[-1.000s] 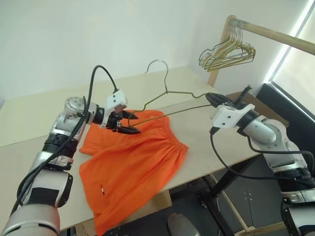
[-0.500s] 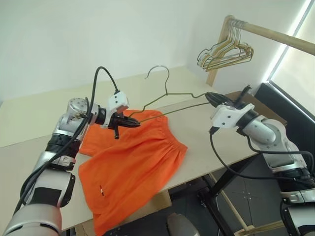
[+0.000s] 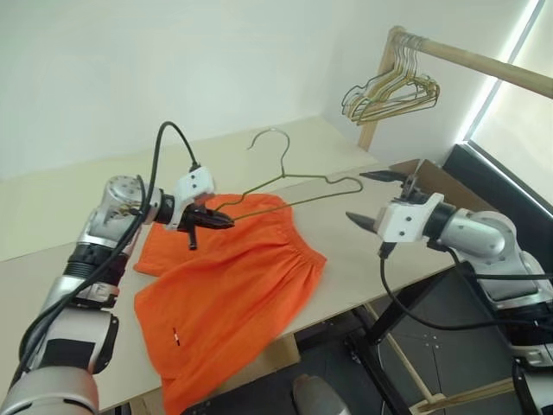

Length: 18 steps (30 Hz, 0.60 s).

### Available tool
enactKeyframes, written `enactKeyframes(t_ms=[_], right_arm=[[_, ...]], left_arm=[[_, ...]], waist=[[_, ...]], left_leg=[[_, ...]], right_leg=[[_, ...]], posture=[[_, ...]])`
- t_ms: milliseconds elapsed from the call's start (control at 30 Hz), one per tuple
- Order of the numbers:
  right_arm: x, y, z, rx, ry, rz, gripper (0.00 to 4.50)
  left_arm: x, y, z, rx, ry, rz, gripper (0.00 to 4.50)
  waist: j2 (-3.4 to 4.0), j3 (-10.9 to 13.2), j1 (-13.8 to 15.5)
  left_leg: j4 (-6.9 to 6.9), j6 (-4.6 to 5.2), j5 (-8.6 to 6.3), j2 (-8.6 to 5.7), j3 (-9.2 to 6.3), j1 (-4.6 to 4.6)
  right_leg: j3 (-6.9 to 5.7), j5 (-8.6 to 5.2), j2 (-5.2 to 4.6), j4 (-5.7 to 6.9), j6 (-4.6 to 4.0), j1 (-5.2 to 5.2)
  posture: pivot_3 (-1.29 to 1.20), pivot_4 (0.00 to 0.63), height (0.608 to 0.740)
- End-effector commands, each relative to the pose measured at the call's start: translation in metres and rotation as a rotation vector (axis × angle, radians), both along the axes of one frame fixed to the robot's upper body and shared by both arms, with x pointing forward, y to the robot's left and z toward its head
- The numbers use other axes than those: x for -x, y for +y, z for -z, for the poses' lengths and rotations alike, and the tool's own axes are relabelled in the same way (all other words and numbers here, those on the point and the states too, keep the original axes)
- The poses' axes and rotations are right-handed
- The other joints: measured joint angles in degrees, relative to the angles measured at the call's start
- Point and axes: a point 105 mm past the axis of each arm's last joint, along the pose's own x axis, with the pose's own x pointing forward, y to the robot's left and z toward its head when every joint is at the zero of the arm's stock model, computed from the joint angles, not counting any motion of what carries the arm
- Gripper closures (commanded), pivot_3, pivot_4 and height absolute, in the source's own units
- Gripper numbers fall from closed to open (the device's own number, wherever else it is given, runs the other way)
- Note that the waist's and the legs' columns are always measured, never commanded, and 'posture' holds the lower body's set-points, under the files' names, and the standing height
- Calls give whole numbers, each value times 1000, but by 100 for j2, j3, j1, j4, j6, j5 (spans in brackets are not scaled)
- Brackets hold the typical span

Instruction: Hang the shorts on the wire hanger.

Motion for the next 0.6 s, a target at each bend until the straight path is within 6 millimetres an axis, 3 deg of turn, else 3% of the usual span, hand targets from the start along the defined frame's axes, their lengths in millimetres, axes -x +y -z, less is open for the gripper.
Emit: enactKeyframes(t_ms=[33, 133, 300, 400, 600], right_arm=[[19, 10, -24, -115, 175, -77, 52], [22, 17, -41, -160, 373, -83, 52], [17, 24, -39, -66, 602, -27, 52], [22, 32, -35, -21, 756, -25, 52], [27, 38, -36, 8, 890, -22, 52]], left_arm=[[10, 2, -11, -49, -33, 74, 4500], [24, 5, -9, -84, -14, 126, 4500], [41, 2, -11, -99, -6, 195, 4500], [45, -3, -13, -92, -10, 206, 4500], [45, -6, -13, -84, -23, 192, 4500]], waist=[[0, 0, 14], [2, 1, 27], [2, 1, 166], [4, 2, 272], [4, 2, 483]], left_leg=[[0, 0, 0, 1, -1, 0], [0, 1, 0, 2, -1, 2], [0, 1, -1, 9, -4, -1], [1, 1, -1, 5, -4, -8], [1, 2, -2, 0, -4, -25]], right_leg=[[-1, 0, 1, -1, 0, 2], [1, 0, -4, -1, 0, 2], [0, 0, -2, -2, 0, -6], [2, 0, -11, -2, 0, -12], [2, 0, -18, -2, 0, -30]], posture=[[-331, 0, 740], [-328, 0, 740], [-318, 0, 740], [-308, 0, 740], [-286, 0, 740]])
